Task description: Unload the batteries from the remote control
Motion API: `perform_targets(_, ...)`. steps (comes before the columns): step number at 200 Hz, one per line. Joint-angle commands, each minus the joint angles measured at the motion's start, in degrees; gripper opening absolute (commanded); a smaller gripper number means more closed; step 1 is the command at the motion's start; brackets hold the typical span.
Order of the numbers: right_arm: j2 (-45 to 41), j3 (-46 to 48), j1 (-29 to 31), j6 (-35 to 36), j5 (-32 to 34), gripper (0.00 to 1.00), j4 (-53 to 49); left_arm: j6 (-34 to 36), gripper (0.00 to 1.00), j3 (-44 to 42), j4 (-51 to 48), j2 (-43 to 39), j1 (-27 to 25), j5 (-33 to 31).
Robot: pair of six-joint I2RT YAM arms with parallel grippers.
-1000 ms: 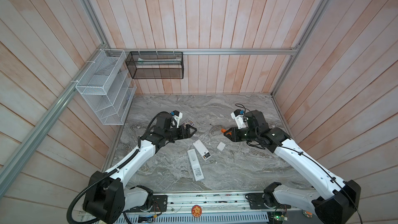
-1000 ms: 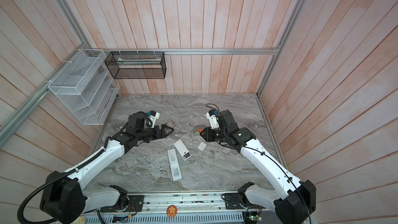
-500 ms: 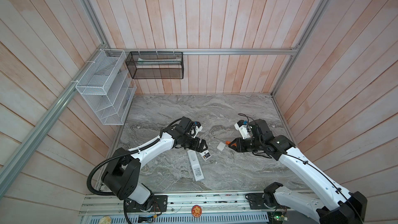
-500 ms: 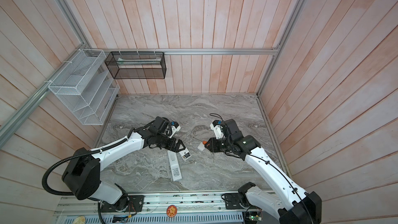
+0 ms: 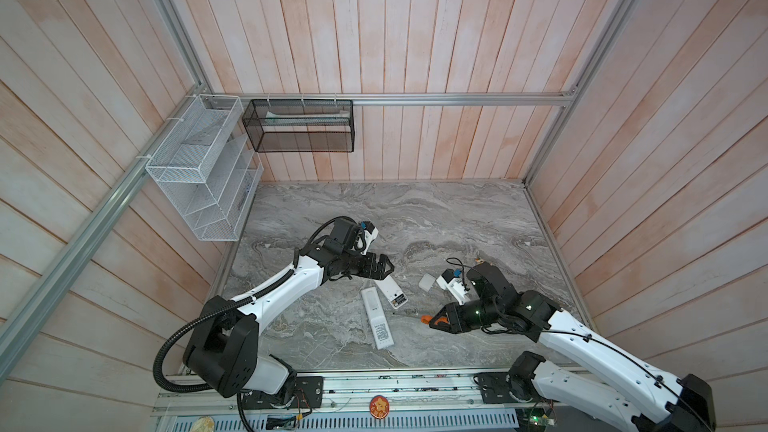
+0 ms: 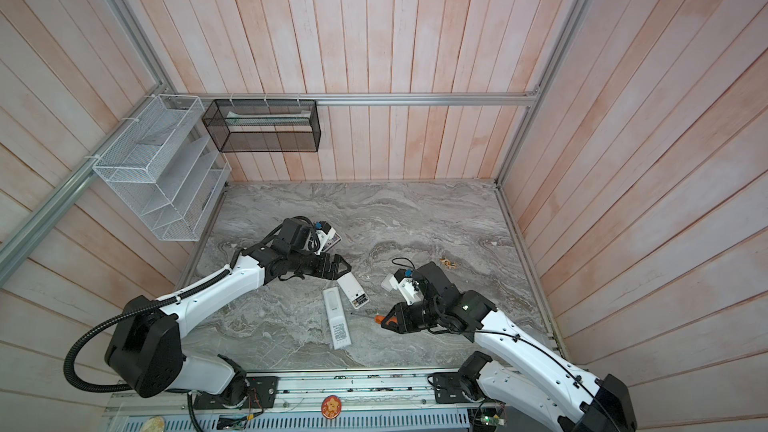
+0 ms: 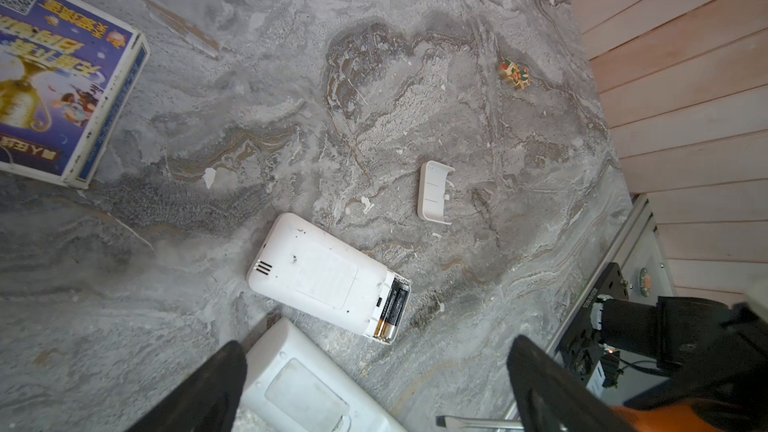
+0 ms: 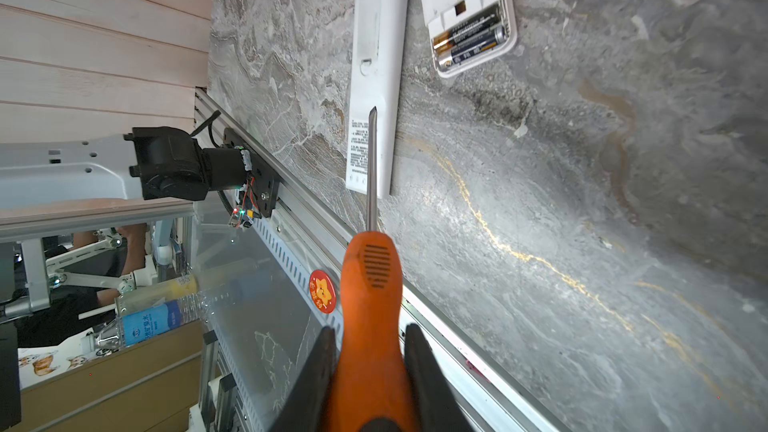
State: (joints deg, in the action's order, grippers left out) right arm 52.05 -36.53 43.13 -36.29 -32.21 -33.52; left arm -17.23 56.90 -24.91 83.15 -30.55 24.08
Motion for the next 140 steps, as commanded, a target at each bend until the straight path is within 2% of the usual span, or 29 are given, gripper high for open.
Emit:
perform_targets(1, 1.71, 0.32, 1.07, -0.9, 0.72, 0.0, 4.39, -0.47, 1.0, -1.82, 1.17, -1.93, 0.0, 1.33)
perform_targets(85, 8.47, 0.52, 0.98, -0.01, 7.01, 0.0, 5.73, -0.43, 1.0, -3.49, 2.17, -2.9, 0.31, 1.85)
perform_targets(140, 11.26, -0.82, -2.7, 2.57, 9.13, 0.0, 5.07, 1.09, 1.0, -3.21, 1.68, -2.41, 0.31, 1.86)
